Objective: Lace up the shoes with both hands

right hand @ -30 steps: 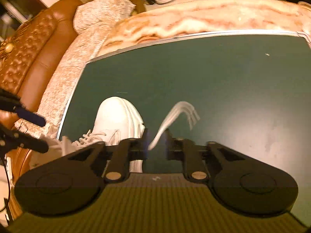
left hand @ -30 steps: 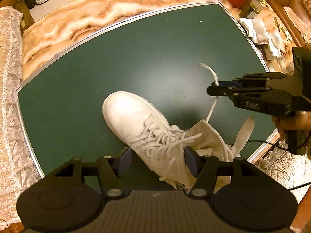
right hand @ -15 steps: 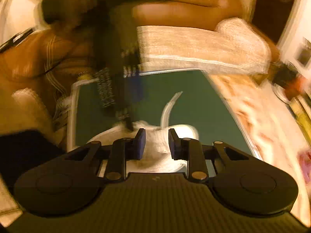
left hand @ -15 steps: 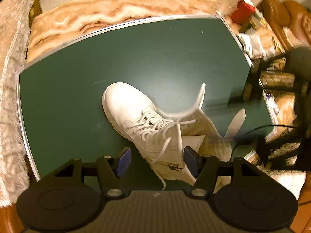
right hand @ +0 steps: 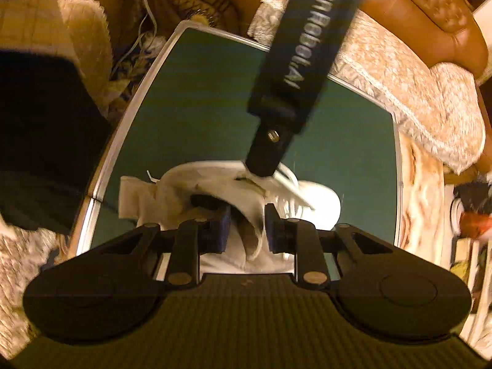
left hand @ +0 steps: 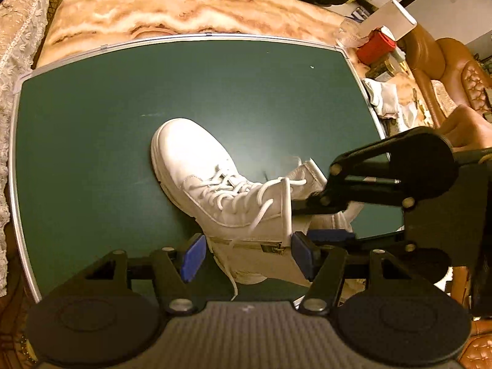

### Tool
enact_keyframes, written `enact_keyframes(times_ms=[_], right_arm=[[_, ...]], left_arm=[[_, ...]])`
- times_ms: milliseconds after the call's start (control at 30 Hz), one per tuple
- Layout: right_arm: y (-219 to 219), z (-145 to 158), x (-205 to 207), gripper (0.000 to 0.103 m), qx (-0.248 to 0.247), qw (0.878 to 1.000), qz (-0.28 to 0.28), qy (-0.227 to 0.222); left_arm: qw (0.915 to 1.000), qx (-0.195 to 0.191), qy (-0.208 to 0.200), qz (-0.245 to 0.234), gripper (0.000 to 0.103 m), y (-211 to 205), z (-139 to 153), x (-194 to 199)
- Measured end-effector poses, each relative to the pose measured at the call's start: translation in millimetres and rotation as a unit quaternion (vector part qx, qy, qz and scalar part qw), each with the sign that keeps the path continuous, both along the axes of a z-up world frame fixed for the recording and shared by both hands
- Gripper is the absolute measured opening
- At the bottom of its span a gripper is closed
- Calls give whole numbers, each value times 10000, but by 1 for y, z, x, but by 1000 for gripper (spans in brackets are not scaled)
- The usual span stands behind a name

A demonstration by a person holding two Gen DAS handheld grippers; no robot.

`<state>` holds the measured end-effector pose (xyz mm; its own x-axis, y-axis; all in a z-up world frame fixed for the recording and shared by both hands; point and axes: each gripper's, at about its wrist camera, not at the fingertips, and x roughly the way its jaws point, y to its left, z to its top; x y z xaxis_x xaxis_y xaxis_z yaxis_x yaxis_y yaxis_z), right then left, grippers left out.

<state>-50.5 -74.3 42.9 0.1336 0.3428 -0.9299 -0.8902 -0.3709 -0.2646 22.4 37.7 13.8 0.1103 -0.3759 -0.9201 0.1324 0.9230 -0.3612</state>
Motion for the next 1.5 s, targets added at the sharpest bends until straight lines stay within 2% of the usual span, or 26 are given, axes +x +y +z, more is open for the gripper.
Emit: enact_keyframes(times_ms=[33, 100, 167, 200, 233, 267, 300, 367, 467, 500, 533, 600, 633, 767, 933, 1167, 1233, 1400, 1500], right_arm=[[1, 0, -2, 16, 37, 10000, -87, 26], [5, 0, 2, 12, 143, 9982, -514, 274], [4, 1, 21, 11, 313, 9837, -1559, 843], [1, 2, 32, 10, 423, 9693, -2153, 1108], [-4, 3, 42, 10, 554, 9489, -2792, 1361], [-10, 5, 51, 9, 688, 9229, -3428, 1611], [-17, 5, 60, 9, 831, 8890, -4084, 1896], [-35, 3, 69, 9, 1113, 8059, -5257, 2487], [-59, -2, 69, 10, 1502, 6712, -6532, 3166], [-69, -5, 68, 10, 1651, 6181, -6899, 3389], [-77, -9, 65, 10, 1762, 5730, -7162, 3573], [-92, -20, 57, 10, 1926, 4935, -7547, 3871], [-97, -23, 54, 10, 1971, 4690, -7658, 3934], [-105, -31, 46, 10, 2021, 4044, -7944, 4057], [-106, -39, 41, 10, 2096, 3563, -8107, 4146], [-105, -48, 32, 10, 2307, 2727, -8321, 4242], [-100, -52, 38, 10, 2337, 2583, -8351, 4259], [-99, -51, 36, 10, 2353, 2555, -8372, 4225], [-101, -51, 35, 10, 2346, 2428, -8403, 4242]], left_arm=[[10000, 4, -26, -16, 69, 0, 0, 0], [10000, 26, -40, 3, 72, 1, -1, -1], [10000, 45, -40, 53, 77, 2, -2, -3], [10000, 39, -35, 69, 78, 4, -3, -4], [9999, 41, -33, 94, 81, 4, -3, -5], [9999, 57, -34, 126, 83, 6, -4, -6], [9999, 72, -30, 147, 85, 6, -5, -6], [9998, 75, 15, 207, 87, 7, -6, -6], [9996, 125, 51, 240, 88, 5, -6, -6], [9996, 168, 29, 236, 88, 4, -5, -6], [9995, 225, 7, 218, 89, 4, -4, -7], [9994, 270, 52, 220, 89, 4, -5, -6], [9994, 269, 66, 221, 89, 4, -5, -6], [9992, 384, 29, 125, 89, -1, -4, -8], [9982, 586, 76, 102, 86, -6, -9, -10], [9976, 630, 164, 221, 85, -6, -16, -17], [9974, 650, 180, 237, 84, -7, -19, -18], [9968, 650, 324, 323, 80, -7, -30, -24], [9965, 629, 365, 400, 80, -6, -32, -26]])
